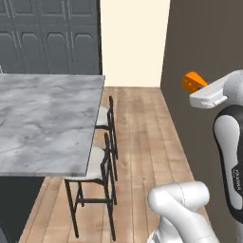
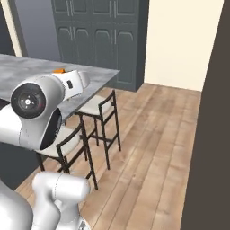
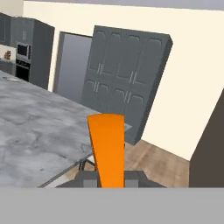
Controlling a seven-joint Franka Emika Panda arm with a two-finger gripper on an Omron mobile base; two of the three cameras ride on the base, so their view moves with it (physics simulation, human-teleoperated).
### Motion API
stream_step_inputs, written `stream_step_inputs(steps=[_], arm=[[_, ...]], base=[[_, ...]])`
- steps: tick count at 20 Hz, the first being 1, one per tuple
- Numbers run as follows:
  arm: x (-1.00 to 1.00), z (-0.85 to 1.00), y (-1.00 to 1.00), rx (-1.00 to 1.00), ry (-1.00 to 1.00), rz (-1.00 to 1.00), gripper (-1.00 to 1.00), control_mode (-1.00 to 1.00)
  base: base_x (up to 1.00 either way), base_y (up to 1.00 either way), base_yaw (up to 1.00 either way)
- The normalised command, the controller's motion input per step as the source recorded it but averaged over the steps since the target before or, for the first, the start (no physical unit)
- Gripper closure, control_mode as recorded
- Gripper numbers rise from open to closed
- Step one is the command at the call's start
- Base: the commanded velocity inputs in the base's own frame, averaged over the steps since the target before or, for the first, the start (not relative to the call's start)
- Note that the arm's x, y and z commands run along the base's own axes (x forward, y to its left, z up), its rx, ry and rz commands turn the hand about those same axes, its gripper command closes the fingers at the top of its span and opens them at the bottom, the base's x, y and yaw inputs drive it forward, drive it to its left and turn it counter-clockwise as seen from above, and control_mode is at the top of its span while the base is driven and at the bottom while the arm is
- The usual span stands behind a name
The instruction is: Take the cheese, steak, and broccoli from the fridge and place them on the plate on the dining counter to create an appetizer plate.
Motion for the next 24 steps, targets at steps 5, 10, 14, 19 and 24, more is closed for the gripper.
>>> stream_step_inputs(steps=[5, 10, 14, 19, 24], arm=[[0.0, 0.0, 0.0, 0.0, 0.0, 0.0, 1.0, 1.0], [0.0, 0.0, 0.0, 0.0, 0.0, 0.0, 1.0, 1.0], [0.0, 0.0, 0.0, 0.0, 0.0, 0.0, 1.0, 1.0], [0.0, 0.0, 0.0, 0.0, 0.0, 0.0, 1.0, 1.0], [0.0, 0.0, 0.0, 0.0, 0.0, 0.0, 1.0, 1.0]], base=[[1.0, -0.65, 0.23], [1.0, -0.57, 0.21], [1.0, -0.59, 0.2], [1.0, -0.74, 0.21], [1.0, -0.87, 0.23]])
